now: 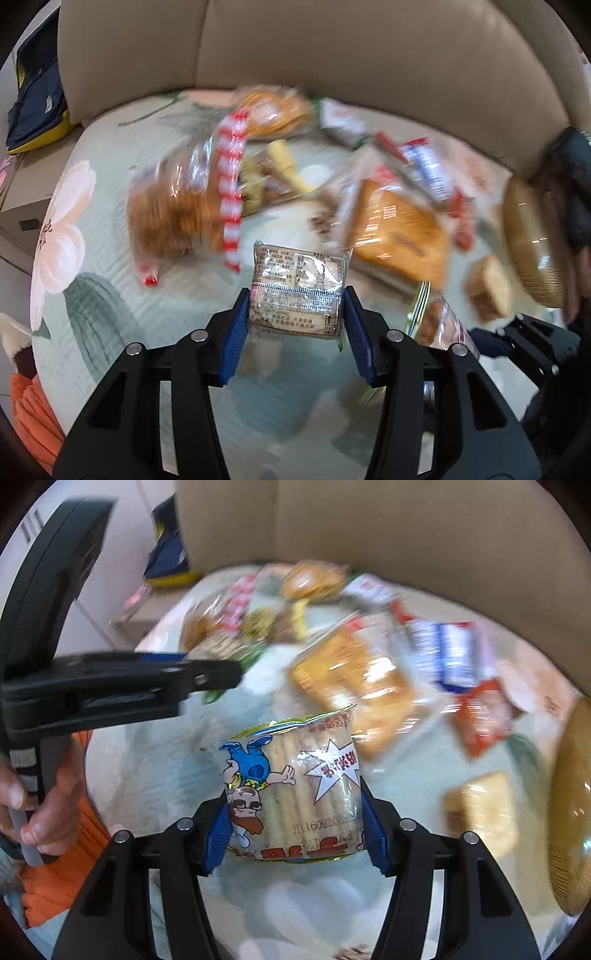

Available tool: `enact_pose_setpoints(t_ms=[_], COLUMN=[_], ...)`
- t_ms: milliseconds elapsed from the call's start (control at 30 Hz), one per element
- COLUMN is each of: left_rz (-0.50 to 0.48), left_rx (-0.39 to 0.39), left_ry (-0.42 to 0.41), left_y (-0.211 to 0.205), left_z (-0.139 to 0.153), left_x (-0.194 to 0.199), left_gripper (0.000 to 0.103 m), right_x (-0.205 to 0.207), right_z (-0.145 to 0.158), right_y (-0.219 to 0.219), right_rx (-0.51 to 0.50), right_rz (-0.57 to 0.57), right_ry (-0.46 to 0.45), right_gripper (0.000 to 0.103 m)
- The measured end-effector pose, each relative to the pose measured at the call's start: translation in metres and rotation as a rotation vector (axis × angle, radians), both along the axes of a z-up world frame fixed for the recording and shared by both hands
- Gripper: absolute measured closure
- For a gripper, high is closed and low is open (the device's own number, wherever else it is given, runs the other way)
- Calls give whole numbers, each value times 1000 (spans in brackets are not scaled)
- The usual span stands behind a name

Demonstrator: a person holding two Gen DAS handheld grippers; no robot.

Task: Organize snacks
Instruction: 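Carry both snacks over the gold plate and open both tools to drop them, then move both tools back toward the remaining snacks on the table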

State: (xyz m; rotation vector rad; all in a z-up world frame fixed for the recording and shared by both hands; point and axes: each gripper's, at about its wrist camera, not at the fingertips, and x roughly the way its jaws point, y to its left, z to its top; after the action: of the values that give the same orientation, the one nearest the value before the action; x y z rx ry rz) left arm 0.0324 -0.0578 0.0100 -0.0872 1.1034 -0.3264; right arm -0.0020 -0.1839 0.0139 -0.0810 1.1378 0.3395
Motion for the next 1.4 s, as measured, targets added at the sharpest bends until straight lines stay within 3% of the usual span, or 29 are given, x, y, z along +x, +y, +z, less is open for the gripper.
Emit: enact_pose_setpoints(t_ms=[133, 233, 333, 567, 667, 700, 733, 800, 933, 1033, 1200, 1333, 1400], left_rz=[-37, -112, -198, -394, -443, -463, -471, -468, -461, -404, -287, -117, 7], left_rx=[-35, -55, -70, -93, -84, -86, -86, -88, -45, -48, -68, -91, -99], left_ry=[-57, -117, -139, -119, -100, -79, -61, -49, -60, -42, -95, -205, -210], left_y=[-25, -64, -112, -241, -283, -297, -302, -311, -288, -261, -195, -116, -68], left_z=[34, 67, 86, 103, 100, 98, 97, 93, 82, 78, 103, 127, 122], left_x=[-8, -10, -7, -9, -7, -3, -2, 0, -3, 6, 15, 17, 14], left_gripper=[54, 54, 54, 53, 52, 43, 27, 25, 25, 25, 24, 5, 5], right_x=[4, 0, 3, -10, -15, -18, -22, -31, -29, -17, 14, 31, 44], right_z=[33, 64, 75, 74, 64, 61, 60, 58, 60, 68, 98, 117, 114], right_y=[-59, -109, -158, -255, -284, -292, -301, -310, -304, -275, -206, -156, -128], right_rx=[-11, -35, -61, -81, -83, -79, -72, -83, -61, -35, 13, 78, 113], right_rz=[-153, -292, -429, -660, -705, -727, -745, -768, -751, -691, -525, -446, -400], right_ry=[-90, -142, -158, -118, -93, -83, -82, -82, -86, -100, -177, -240, -216], right_gripper=[44, 44, 44, 44, 29, 25, 25, 25, 25, 20, 13, 5, 5])
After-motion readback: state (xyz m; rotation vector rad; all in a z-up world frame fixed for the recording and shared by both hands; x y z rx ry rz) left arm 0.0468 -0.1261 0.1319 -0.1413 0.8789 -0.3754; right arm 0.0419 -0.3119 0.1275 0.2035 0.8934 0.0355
